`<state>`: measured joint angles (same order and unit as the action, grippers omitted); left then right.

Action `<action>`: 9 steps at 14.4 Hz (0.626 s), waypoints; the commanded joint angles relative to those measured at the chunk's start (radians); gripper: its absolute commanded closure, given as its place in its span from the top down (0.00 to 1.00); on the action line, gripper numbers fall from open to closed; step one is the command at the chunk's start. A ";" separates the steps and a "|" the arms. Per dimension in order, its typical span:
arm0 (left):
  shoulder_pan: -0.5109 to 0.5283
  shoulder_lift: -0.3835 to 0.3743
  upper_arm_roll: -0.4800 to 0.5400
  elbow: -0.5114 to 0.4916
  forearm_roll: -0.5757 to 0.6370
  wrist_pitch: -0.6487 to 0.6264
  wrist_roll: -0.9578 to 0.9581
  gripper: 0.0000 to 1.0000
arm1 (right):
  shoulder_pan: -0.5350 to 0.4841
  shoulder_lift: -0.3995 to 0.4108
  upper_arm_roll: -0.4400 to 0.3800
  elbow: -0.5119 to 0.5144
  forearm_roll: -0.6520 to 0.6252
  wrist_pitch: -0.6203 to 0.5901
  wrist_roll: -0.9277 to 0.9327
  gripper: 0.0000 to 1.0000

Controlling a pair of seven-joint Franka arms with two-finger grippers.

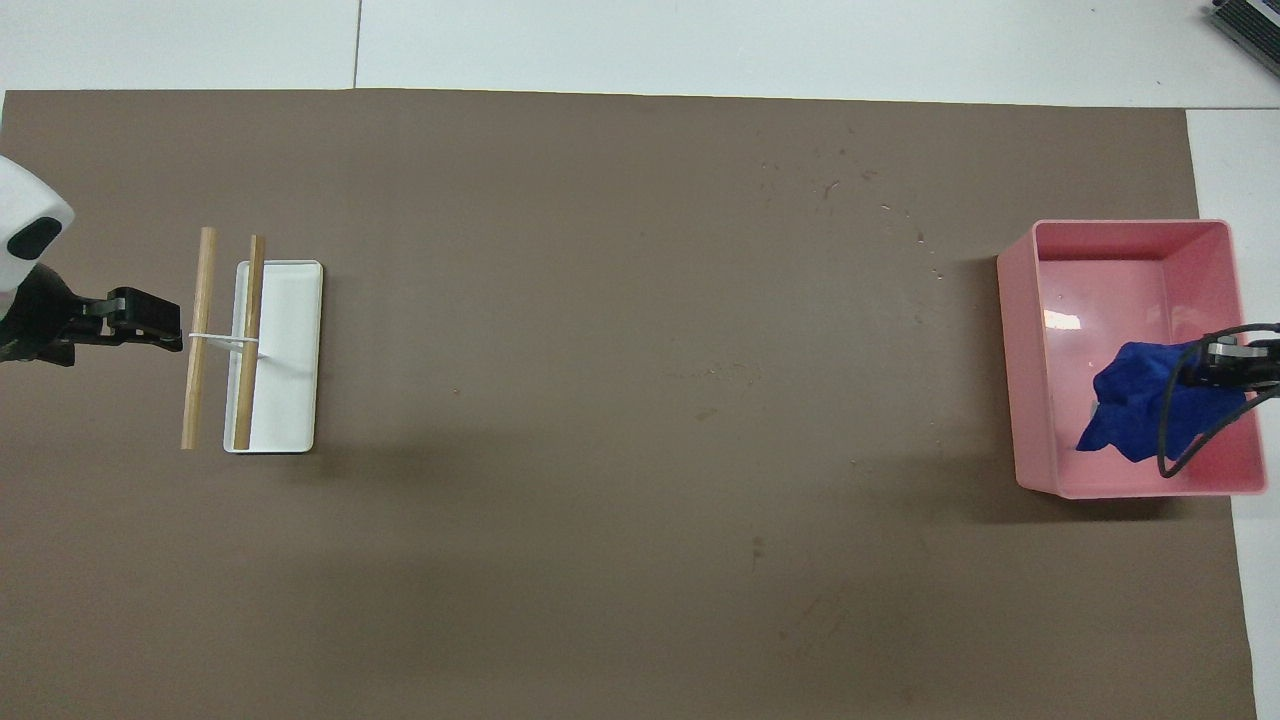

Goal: Wipe water with towel using both arms
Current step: 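Lower the blue cloth into the pink bin with the right gripper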

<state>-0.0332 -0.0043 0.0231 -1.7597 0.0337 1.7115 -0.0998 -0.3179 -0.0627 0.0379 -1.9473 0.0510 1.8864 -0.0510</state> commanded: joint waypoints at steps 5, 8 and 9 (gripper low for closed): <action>-0.042 -0.019 -0.012 0.049 -0.015 -0.030 -0.009 1.00 | -0.073 0.093 0.013 -0.104 -0.016 0.132 -0.089 0.00; -0.042 -0.019 -0.020 0.052 -0.017 -0.036 -0.009 1.00 | -0.063 0.104 0.014 -0.154 -0.016 0.197 -0.018 0.00; -0.042 -0.019 -0.020 0.054 -0.038 -0.035 -0.009 1.00 | -0.063 0.100 0.014 -0.163 -0.016 0.191 -0.014 0.00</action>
<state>-0.0660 -0.0169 -0.0050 -1.7173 0.0241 1.6994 -0.1003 -0.3815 0.0635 0.0471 -2.0699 0.0510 2.0592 -0.1004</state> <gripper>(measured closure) 0.000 0.903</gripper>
